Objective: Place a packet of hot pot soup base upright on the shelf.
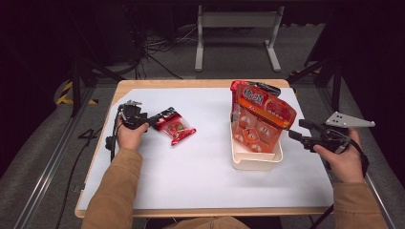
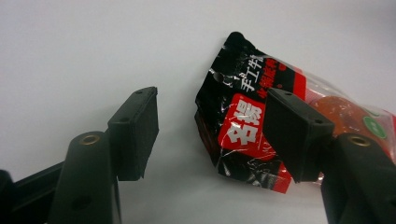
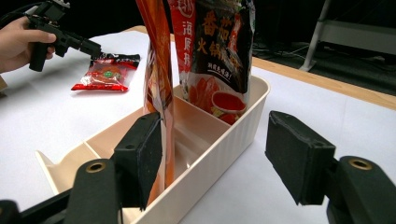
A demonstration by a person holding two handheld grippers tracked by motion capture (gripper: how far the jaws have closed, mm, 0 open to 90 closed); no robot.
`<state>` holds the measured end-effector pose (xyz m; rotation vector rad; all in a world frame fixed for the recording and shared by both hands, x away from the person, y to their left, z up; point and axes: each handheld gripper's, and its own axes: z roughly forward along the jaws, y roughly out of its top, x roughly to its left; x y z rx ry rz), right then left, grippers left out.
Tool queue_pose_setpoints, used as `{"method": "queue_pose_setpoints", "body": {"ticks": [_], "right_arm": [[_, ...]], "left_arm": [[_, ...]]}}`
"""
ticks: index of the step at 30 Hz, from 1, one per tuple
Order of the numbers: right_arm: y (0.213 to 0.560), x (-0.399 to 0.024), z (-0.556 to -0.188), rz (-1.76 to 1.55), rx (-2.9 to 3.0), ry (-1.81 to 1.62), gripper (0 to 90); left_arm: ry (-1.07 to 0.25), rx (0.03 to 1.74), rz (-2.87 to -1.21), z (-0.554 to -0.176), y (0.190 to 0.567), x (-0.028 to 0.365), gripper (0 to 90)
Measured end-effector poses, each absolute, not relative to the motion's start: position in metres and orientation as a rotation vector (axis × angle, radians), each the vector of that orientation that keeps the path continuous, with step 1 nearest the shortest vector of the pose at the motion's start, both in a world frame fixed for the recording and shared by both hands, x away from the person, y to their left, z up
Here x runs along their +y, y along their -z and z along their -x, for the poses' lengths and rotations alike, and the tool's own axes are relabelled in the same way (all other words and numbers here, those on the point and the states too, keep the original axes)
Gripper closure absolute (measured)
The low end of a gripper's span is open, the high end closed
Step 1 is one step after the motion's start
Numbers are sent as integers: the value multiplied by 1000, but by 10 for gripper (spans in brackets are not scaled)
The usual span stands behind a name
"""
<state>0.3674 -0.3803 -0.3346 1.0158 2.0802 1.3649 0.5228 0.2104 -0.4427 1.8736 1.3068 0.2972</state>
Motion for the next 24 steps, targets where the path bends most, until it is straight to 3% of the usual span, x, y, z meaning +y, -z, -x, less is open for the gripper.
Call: {"method": "queue_pose_setpoints", "body": {"ticks": [12,18,24], "right_arm": [[336,-380,-368,-1022,2091,-1389,358],[336,-379,-368,-1033,2097,-1396,351],[337,-379,-369,-1036,2104,-1424,351]], "left_arm": [[-253,1308,-1890,-527,452,209,383],[-264,1297,-1916,-526,452,206,575],[-222,1264,-1911,-526,453,205,701]]}}
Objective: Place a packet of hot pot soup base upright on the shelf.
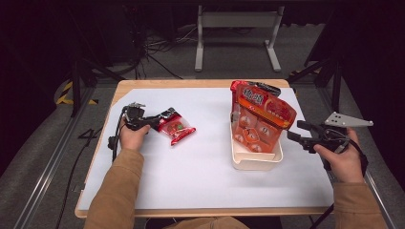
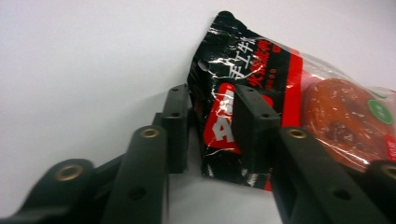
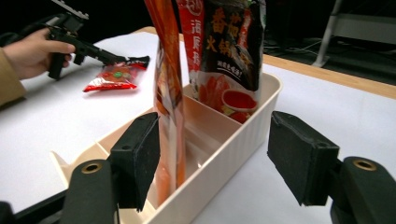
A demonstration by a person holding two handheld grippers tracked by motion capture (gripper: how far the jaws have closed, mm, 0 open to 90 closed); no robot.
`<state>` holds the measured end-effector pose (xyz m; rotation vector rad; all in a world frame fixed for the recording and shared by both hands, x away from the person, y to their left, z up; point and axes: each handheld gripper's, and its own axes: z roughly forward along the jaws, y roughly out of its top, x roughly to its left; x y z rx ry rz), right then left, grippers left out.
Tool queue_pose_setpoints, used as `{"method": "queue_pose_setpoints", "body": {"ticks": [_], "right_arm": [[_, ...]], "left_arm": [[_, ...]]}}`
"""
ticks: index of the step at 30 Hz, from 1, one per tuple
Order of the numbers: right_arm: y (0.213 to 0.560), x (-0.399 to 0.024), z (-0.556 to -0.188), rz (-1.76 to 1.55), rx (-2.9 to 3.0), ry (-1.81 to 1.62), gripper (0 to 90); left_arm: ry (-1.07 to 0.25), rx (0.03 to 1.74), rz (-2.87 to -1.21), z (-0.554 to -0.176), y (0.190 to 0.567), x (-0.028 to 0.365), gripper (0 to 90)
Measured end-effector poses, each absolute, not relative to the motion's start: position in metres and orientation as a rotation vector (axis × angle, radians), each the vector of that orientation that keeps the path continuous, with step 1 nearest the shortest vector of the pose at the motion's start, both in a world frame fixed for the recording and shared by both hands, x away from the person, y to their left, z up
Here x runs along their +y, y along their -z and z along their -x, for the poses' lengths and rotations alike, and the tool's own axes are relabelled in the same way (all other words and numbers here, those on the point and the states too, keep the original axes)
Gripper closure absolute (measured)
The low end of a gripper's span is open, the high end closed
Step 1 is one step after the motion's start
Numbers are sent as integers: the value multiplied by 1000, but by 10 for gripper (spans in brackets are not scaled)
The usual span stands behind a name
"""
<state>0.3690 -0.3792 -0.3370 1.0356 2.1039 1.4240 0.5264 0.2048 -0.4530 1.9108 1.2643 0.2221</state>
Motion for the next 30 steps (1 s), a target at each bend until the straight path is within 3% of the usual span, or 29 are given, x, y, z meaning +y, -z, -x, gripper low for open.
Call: {"method": "queue_pose_setpoints", "body": {"ticks": [9,30], "right_arm": [[338,-379,-370,-1041,2111,-1424,359],[334,-383,-366,-1030,2100,-1424,453]], "left_arm": [[-226,1238,-1963,-523,453,201,886],[-295,1150,-1910,-506,424,200,900]]}}
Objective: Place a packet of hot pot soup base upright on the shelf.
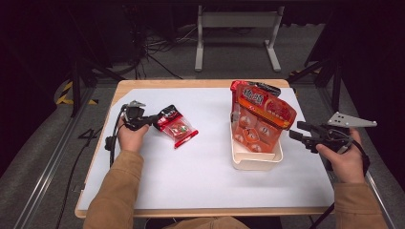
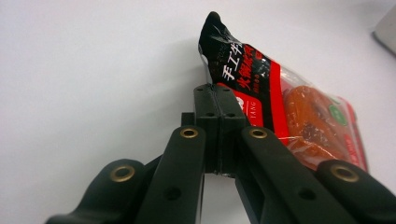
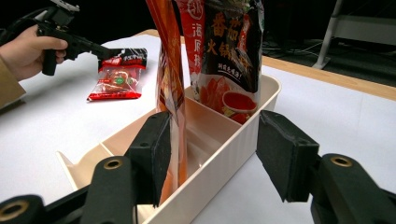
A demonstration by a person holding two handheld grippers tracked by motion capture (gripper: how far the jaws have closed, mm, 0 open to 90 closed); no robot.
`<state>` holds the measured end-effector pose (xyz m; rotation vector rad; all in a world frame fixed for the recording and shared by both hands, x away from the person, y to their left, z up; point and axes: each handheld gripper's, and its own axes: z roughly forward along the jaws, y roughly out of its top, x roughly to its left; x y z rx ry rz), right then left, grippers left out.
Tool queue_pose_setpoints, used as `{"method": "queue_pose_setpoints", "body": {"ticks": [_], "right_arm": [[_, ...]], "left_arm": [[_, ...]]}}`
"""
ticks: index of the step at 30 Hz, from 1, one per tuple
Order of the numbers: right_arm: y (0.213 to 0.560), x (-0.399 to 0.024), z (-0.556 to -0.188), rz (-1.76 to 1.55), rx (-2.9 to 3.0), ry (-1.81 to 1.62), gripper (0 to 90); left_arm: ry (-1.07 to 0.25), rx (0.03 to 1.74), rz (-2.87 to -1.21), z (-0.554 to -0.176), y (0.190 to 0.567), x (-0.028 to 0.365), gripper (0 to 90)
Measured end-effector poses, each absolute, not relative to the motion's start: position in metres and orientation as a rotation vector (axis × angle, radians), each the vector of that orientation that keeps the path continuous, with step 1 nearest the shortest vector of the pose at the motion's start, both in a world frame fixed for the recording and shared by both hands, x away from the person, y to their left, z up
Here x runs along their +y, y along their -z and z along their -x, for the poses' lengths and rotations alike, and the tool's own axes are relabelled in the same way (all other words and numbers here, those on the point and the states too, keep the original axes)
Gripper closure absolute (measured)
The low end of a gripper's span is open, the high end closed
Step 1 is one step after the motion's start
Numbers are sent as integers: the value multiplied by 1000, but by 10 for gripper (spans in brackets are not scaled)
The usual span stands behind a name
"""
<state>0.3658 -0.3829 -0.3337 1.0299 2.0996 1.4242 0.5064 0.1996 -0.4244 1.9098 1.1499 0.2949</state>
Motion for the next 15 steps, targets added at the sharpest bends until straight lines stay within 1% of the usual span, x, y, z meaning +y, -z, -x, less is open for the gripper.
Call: {"method": "queue_pose_setpoints", "body": {"ticks": [6,15], "right_arm": [[333,-384,-366,-1033,2092,-1424,456],[334,-386,-366,-1055,2083,-1400,456]], "left_arm": [[-323,1106,-1889,-496,407,196,900],[-325,1023,-1849,-477,384,189,900]]}}
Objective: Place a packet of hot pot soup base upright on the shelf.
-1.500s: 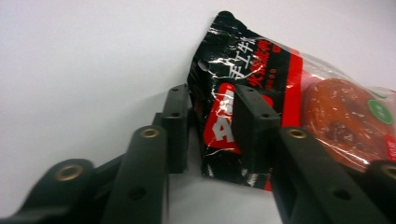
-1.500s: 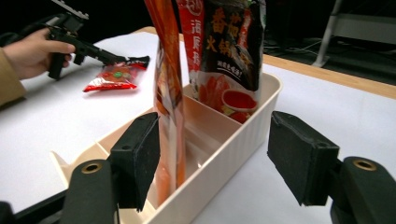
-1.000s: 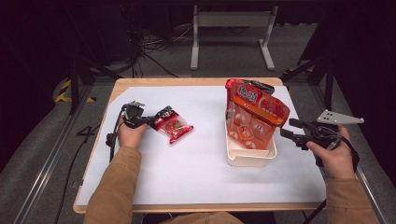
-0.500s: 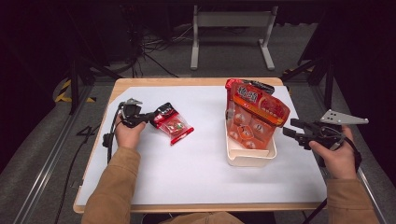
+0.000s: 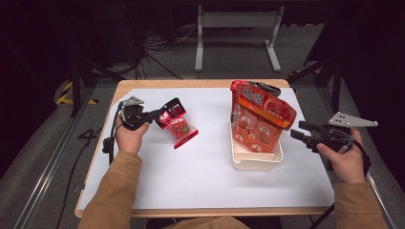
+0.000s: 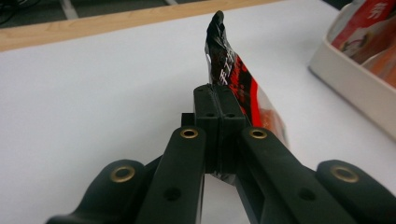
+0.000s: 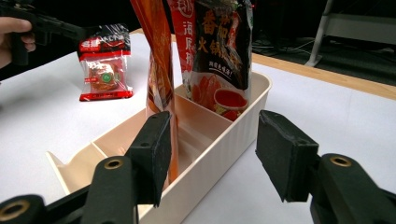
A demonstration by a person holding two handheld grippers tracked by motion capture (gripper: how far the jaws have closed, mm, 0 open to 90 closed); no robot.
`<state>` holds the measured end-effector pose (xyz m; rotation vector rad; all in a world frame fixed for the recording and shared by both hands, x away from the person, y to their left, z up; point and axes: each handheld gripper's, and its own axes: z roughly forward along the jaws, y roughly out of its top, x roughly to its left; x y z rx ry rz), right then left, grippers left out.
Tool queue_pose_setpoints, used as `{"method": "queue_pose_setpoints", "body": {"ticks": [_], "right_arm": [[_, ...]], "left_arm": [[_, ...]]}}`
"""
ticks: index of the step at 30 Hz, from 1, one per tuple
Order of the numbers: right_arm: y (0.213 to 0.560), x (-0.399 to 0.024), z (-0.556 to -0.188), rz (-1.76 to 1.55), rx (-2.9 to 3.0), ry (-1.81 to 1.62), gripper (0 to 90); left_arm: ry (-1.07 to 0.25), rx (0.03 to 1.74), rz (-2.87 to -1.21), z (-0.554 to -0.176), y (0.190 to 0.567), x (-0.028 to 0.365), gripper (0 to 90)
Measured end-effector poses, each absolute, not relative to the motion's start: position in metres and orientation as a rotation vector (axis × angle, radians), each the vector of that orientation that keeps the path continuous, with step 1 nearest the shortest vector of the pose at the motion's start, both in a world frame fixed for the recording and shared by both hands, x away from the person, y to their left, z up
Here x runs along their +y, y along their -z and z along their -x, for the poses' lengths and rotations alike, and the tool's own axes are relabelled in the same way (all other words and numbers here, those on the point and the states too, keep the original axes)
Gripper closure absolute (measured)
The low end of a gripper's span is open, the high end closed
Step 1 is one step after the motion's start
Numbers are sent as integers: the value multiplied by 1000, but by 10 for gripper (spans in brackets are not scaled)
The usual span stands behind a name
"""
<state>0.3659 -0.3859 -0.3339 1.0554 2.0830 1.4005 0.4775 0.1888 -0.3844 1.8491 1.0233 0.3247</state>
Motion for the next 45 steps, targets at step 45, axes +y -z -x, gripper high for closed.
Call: {"method": "queue_pose_setpoints", "body": {"ticks": [45], "right_arm": [[342,-389,-369,-1079,2106,-1334,449]], "left_arm": [[-277,527,-1957,-385,298,137,900]]}}
